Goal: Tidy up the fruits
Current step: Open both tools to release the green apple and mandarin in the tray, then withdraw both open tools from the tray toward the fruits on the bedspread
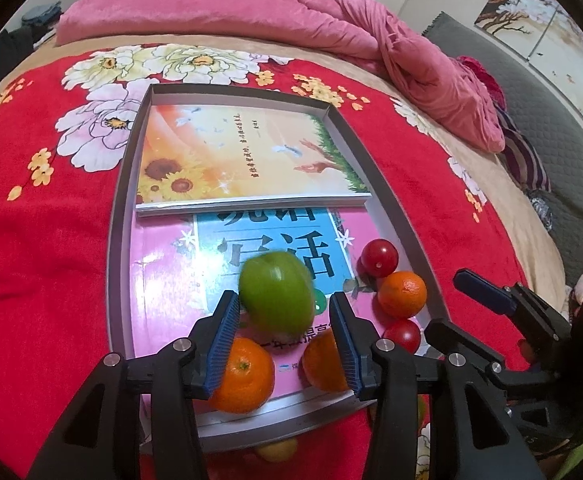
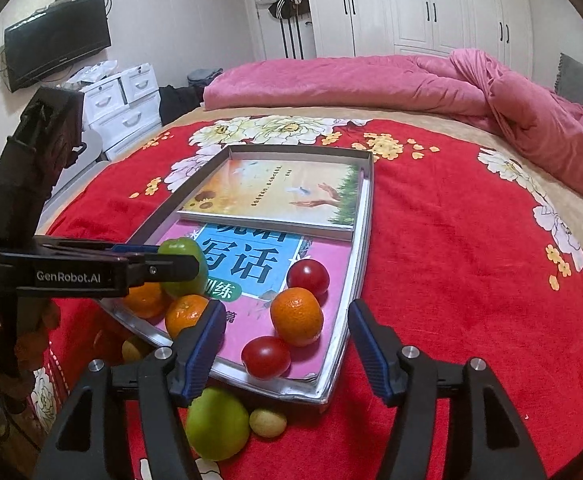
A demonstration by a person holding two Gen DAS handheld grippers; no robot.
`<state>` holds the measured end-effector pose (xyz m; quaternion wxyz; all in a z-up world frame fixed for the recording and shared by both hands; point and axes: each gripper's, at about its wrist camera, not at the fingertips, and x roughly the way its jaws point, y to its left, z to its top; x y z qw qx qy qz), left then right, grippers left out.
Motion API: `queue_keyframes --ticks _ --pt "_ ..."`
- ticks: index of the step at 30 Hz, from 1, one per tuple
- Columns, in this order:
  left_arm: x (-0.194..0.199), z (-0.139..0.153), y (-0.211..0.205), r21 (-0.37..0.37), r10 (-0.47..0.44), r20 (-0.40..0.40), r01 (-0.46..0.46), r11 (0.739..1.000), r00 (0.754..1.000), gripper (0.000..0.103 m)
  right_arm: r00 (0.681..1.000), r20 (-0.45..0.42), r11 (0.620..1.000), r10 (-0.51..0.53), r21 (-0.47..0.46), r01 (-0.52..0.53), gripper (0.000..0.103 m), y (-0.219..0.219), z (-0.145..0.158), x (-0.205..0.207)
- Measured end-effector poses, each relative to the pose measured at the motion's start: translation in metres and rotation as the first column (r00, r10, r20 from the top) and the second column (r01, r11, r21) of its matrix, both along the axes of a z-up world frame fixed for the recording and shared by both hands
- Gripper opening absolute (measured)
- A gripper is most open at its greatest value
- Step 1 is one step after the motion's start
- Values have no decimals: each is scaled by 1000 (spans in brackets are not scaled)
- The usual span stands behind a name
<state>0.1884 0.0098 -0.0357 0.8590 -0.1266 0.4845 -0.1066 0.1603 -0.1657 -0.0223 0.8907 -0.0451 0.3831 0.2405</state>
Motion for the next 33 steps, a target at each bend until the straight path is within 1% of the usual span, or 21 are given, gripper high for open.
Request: queue_keyframes --ticks 2,5,13,17,21,24,26,30,33 --pt "-1 1 -1 -5 -5 2 5 1000 1000 49 1000 1 1000 1 -1 -1 63 0 0 0" --pt "-1 3 -4 7 -13 9 13 1000 1000 54 1000 2 1000 0 1 0 63 0 0 0" --pt "-3 4 -4 14 -11 12 11 1000 1000 56 1000 8 1000 -3 5 3 63 -1 2 0" --pt "-5 7 -4 19 -8 16 8 1000 1000 61 1000 18 1000 -6 10 6 69 -2 3 -2" --pt "-7 10 -3 19 -6 21 6 1000 1000 63 1000 25 1000 -11 15 10 71 -3 5 -2" --pt "-8 11 -4 28 -4 25 4 1000 1000 67 999 29 1000 -17 17 17 74 -4 6 -2" --pt "-10 13 -5 31 -5 28 4 999 1000 68 999 34 1000 -21 20 20 75 -5 7 -2" --pt "-12 16 -3 34 5 34 -6 999 999 70 999 42 999 -30 27 29 81 -7 9 -3" --pt "-14 18 -2 35 16 40 -17 999 999 72 998 46 999 -33 31 32 82 -7 11 -3"
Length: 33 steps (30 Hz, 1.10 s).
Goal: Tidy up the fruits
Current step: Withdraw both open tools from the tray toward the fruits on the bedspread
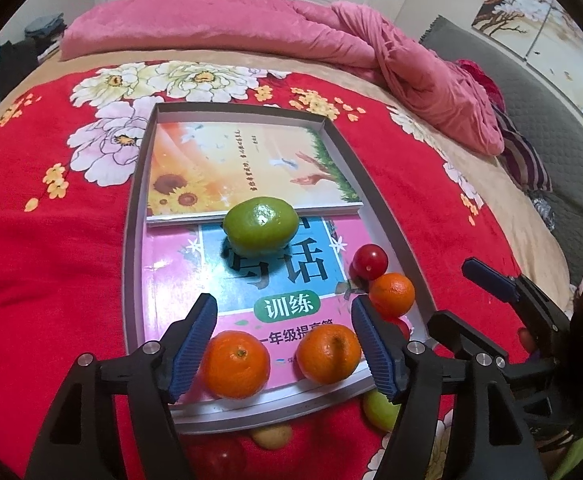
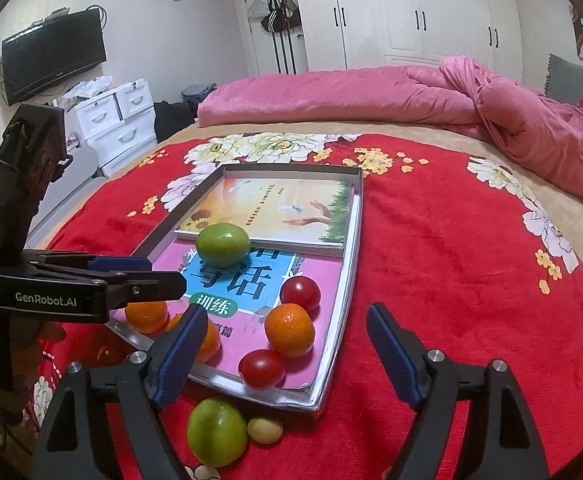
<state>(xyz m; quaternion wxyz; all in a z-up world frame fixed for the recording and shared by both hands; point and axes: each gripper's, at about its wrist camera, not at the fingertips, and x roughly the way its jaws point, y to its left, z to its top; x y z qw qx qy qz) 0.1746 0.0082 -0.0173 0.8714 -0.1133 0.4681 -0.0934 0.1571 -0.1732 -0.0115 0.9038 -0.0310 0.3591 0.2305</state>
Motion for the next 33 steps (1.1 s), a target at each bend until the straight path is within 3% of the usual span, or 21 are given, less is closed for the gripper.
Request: queue_keyframes --ticks 9,21,33 --pt "-6 9 4 -5 23 21 -23 1000 1000 78 1000 18 1000 -15 14 15 86 -4 5 -1" --pt "-15 21 15 -11 50 41 -50 999 998 79 998 38 999 -44 29 43 90 -11 11 -2" --pt "-38 21 24 45 62 53 -64 997 997 79 998 46 998 -44 46 42 90 -14 16 -6"
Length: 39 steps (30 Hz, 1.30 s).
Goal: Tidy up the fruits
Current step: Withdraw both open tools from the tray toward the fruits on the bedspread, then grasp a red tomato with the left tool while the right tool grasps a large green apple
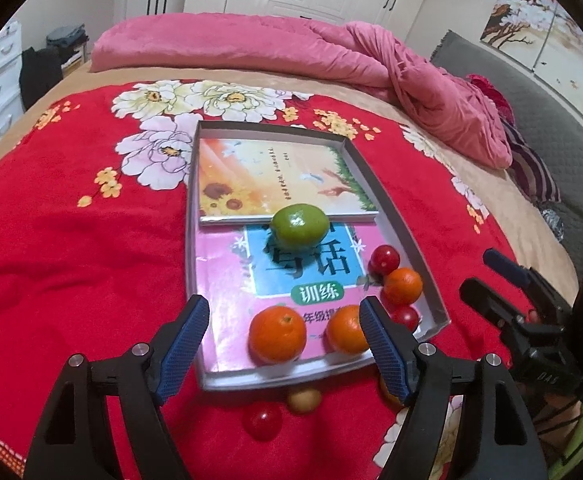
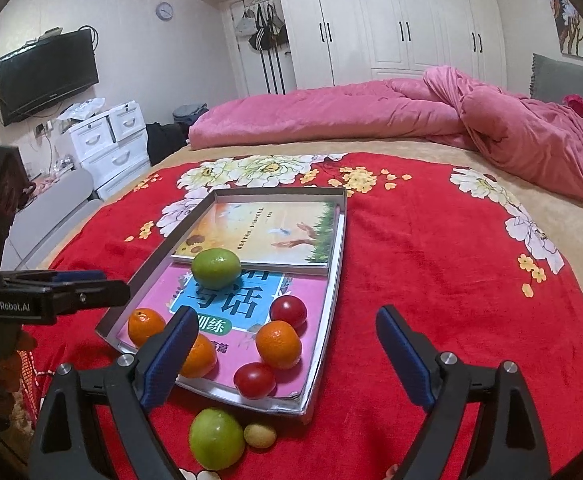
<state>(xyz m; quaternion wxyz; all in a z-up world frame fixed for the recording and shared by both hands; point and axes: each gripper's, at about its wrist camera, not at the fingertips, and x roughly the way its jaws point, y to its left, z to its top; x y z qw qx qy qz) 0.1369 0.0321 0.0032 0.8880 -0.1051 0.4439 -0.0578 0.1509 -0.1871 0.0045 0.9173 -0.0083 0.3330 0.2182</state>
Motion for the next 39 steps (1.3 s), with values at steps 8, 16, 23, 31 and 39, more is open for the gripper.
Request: queue_keyframes --ticks 8,16,23,31,39 --pt "-11 3 -2 22 6 8 -6 1000 1000 79 1000 1 1000 19 1 -19 91 4 2 -10" --pt "-22 2 -5 31 -1 -4 1 1000 1000 79 998 -5 998 59 -4 -59 95 13 2 -24" --pt "-32 -2 -8 34 -8 -26 9 999 1000 79 997 -29 997 79 -6 -79 95 18 -1 -35" --pt "-42 -10 -7 39 -2 -61 4 999 998 79 993 -83 996 87 -10 -88 95 22 -9 -46" --pt "-52 -22 -3 44 0 -109 5 999 994 79 984 -154 995 86 -33 -92 95 25 -22 -57"
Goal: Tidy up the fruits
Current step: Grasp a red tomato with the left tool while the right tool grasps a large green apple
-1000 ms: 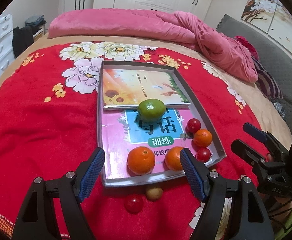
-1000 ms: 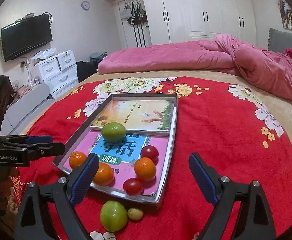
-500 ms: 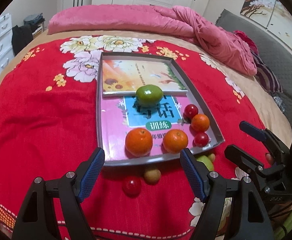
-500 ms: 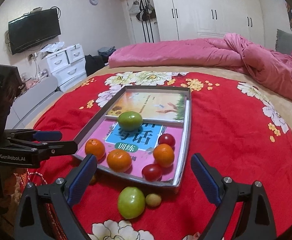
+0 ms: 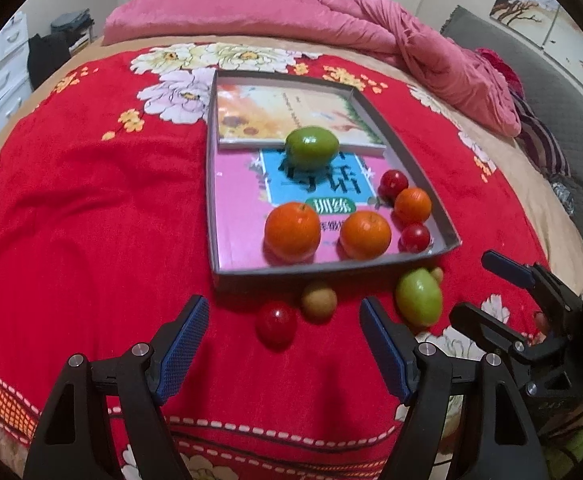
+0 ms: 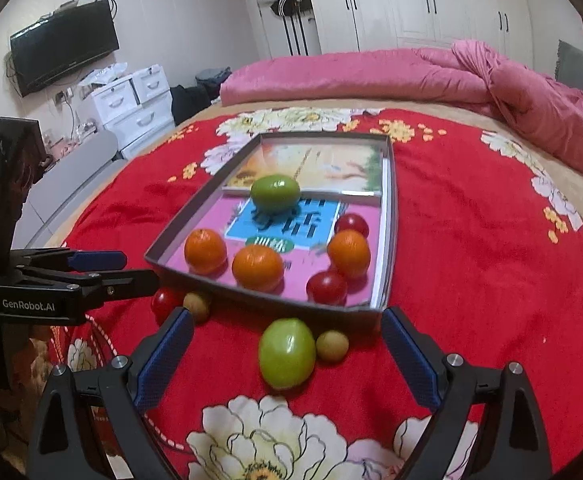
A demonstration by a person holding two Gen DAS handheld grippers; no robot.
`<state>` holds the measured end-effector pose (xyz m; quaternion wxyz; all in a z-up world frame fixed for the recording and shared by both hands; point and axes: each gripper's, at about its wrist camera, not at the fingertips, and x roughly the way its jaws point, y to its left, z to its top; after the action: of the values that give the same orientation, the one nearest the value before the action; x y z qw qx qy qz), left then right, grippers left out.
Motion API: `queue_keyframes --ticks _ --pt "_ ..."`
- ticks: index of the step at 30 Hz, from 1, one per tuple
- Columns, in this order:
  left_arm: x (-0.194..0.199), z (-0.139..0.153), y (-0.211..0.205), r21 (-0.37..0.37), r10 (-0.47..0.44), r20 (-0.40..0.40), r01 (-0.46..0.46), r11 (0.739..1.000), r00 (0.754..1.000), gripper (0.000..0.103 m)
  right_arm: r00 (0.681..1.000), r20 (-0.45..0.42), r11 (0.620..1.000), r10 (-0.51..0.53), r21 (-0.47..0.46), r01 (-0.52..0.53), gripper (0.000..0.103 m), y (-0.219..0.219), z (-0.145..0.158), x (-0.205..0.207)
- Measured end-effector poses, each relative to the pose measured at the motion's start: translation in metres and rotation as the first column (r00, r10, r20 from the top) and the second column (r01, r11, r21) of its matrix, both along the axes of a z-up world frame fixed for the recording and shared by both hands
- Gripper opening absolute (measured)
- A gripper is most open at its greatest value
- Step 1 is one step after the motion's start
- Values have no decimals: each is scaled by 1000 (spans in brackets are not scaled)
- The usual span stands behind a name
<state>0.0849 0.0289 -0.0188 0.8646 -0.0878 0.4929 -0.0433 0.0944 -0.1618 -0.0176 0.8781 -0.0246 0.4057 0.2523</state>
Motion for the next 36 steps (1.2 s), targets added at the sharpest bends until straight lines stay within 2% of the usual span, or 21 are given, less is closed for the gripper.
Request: queue_keyframes --ticks 7,13,20,22,36 --pt "-4 -13 2 17 9 -47 -8 1000 999 79 997 -79 1000 -12 -12 11 93 -1 -14 -1" --pt "-3 -26 8 1 34 -88 -34 999 996 79 987 -160 1000 -12 -27 7 73 -1 -30 1" --pt "-1 -31 9 -17 31 -93 -33 999 995 79 983 -183 999 20 -23 -25 54 3 -36 -1" --pt "0 -33 9 -25 27 -94 -29 999 995 72 983 -180 999 32 -24 -37 52 6 -37 -1" --pt "6 -39 11 -48 17 -93 -22 999 995 52 992 -113 997 58 -53 -64 51 21 -38 8"
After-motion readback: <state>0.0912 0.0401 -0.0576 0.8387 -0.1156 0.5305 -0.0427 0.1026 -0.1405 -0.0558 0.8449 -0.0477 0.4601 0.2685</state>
